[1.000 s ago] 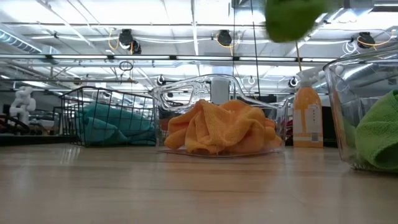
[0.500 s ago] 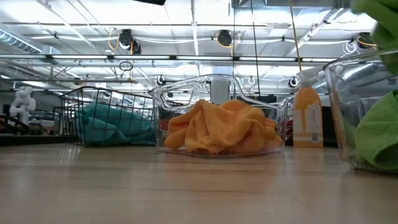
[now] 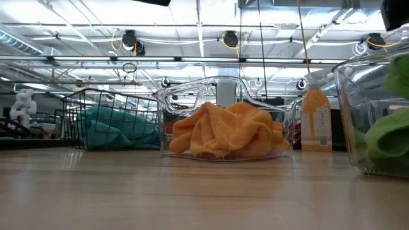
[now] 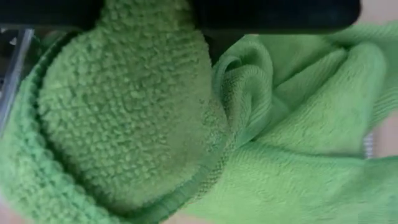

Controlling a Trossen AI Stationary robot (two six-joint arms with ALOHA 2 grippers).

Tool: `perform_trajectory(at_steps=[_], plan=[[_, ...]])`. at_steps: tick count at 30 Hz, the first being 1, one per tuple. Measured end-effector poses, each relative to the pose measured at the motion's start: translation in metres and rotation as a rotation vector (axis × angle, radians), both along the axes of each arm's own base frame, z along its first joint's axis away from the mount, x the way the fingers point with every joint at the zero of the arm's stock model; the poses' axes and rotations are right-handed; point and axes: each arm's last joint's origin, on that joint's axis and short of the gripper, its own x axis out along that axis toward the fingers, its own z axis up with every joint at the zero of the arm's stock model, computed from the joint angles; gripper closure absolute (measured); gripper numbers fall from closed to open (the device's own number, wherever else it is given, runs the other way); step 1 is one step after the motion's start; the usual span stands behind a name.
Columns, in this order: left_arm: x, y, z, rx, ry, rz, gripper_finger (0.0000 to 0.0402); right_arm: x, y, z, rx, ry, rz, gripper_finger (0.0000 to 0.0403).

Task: Sort microfiber towel by color & place in baskets
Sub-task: Put the green towel into the bottom transparent bin

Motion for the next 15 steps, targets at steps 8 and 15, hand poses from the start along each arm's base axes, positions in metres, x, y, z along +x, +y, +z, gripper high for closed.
perform_trajectory(at_steps=[8,15], plan=[[0.002,0.002,0.000,-0.001,0.001,0.009,0.0157,0.001,-0.005,0.009,-0.039,0.020,-0.062,0.0267],[0.001,0.003,-0.001,-0.003,0.009,0.007,0.0157,0.007,0.005,0.044,0.045,0.002,-0.073,0.0193]])
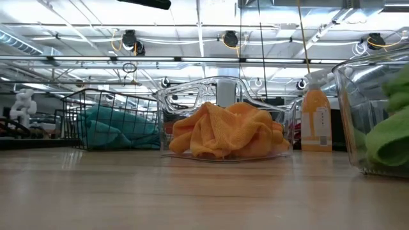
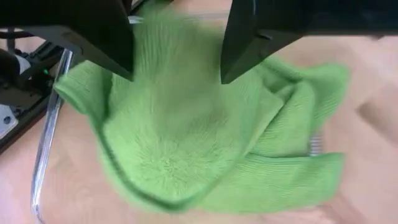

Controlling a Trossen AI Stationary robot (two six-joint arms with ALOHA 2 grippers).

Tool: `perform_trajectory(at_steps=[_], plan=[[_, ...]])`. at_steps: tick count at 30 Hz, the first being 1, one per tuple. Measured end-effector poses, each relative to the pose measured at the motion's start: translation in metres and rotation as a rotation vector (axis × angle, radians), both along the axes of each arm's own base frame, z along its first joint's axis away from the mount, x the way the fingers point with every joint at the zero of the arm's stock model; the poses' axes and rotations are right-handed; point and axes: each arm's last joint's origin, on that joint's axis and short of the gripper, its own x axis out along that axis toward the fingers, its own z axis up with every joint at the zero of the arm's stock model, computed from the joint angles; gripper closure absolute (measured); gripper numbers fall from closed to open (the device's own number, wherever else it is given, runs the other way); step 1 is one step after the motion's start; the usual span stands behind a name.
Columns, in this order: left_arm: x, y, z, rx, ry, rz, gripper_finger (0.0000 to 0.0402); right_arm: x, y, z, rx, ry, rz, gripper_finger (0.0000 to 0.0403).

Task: Sort microfiber towel by color & place in baskets
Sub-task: Put the green towel into the bottom transparent bin

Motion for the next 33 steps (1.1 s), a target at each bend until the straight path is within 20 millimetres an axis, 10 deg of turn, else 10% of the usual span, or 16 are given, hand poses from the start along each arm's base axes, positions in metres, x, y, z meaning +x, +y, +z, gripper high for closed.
perform_trajectory(at_steps=[13,20,28,33], plan=[[-0.001,0.001,-0.001,-0.006,0.010,0.007,0.0157,0.001,0.006,0.023,0.044,-0.030,-0.003,0.0253],[-0.001,0.001,-0.001,-0.003,0.011,0.006,0.0157,-0.005,-0.005,-0.014,-0.042,0.047,0.039,0.0391],[-0.003,0.007,0.005,0.079,0.023,0.012,0.0157,-0.006,-0.015,-0.069,0.066,0.088,0.065,0.0395],[-0.003,0.018,0.013,0.081,0.005,0.040,0.0157,-0.003,-0.015,-0.066,0.087,0.090,0.060,0.0399]])
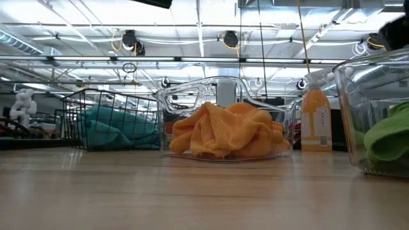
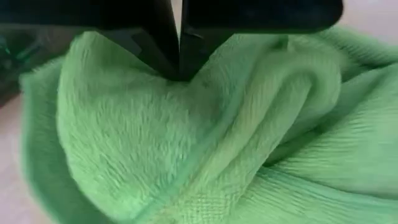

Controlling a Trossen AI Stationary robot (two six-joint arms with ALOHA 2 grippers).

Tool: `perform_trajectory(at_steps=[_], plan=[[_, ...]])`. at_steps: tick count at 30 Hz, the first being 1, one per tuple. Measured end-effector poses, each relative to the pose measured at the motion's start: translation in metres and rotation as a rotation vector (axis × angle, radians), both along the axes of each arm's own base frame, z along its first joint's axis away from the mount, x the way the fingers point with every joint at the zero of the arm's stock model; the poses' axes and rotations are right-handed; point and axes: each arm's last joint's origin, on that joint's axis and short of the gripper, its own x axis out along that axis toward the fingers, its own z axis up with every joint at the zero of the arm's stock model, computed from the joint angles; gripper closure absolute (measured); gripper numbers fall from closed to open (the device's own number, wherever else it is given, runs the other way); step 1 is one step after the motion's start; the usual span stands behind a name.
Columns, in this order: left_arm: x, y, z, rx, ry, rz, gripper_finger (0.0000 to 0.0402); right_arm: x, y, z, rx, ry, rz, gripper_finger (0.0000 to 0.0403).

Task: Sort microfiber towel by color & place in baskets
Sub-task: Put the green towel into the bottom transparent bin, then return to Home Position

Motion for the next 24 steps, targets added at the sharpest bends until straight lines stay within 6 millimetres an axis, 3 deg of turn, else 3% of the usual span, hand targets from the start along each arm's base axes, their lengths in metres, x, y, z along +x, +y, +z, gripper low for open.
perform_trajectory(at_steps=[7,15,20,24], plan=[[-0.010,0.019,0.023,0.023,-0.019,0.006,0.0157,0.007,0.010,0.047,-0.061,-0.076,0.048,0.0401],[-0.037,0.054,0.072,-0.066,-0.113,-0.191,0.0169,0.029,0.013,0.101,-0.409,-0.464,0.427,0.0402],[-0.052,0.075,0.093,-0.120,-0.183,-0.311,0.0208,0.031,-0.012,0.123,-0.539,-0.514,0.549,0.0402],[-0.053,0.091,0.097,-0.128,-0.198,-0.274,0.0242,0.023,-0.037,0.133,-0.544,-0.555,0.612,0.0402]])
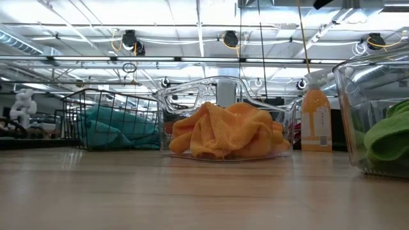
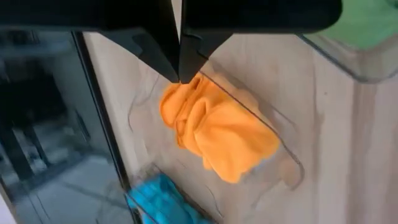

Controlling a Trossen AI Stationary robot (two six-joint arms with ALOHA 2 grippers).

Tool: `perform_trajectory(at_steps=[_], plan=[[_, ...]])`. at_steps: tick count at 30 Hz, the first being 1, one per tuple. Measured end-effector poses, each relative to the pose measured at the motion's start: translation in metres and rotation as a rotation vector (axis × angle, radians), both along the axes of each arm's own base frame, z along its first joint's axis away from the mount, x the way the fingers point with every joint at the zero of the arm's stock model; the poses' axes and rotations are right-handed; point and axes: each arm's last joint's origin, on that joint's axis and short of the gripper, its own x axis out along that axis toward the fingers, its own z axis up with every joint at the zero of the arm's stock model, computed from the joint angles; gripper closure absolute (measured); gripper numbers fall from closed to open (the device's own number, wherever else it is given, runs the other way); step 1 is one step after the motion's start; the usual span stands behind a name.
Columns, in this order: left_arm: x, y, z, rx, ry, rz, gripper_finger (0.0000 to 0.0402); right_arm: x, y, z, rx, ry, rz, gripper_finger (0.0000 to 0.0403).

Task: Sort microfiber towel by color & place in baskets
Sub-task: Return to Home Position

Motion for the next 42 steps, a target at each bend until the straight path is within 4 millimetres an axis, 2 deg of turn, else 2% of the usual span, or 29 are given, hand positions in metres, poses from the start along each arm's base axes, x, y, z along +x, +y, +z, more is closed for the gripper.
perform_trajectory(at_steps=[5,8,11,15,20,27,32,36,42], plan=[[0.006,0.019,-0.022,0.019,0.076,0.087,0.0279,-0.017,-0.028,-0.005,0.011,-0.122,0.148,0.0403],[0.011,0.032,-0.044,0.014,0.088,0.128,0.0297,-0.021,-0.044,-0.020,0.079,-0.212,0.314,0.0403],[0.014,0.041,-0.063,-0.001,0.083,0.052,0.0314,-0.027,-0.063,-0.041,0.131,-0.313,0.453,0.0403],[0.015,0.051,-0.082,0.005,0.048,-0.047,0.0334,-0.038,-0.090,-0.067,0.185,-0.427,0.491,0.0403],[0.013,0.067,-0.099,0.038,0.020,-0.016,0.0360,-0.051,-0.113,-0.098,0.210,-0.531,0.469,0.0403],[0.003,0.092,-0.128,-0.007,-0.001,-0.023,0.0395,-0.066,-0.130,-0.142,0.242,-0.660,0.477,0.0403],[-0.004,0.102,-0.142,-0.054,-0.010,-0.022,0.0395,-0.074,-0.136,-0.164,0.271,-0.700,0.442,0.0403],[-0.010,0.108,-0.153,-0.105,-0.020,-0.023,0.0394,-0.077,-0.139,-0.174,0.281,-0.685,0.432,0.0403],[-0.017,0.109,-0.165,-0.187,-0.030,-0.020,0.0394,-0.077,-0.142,-0.174,0.279,-0.675,0.414,0.0403]])
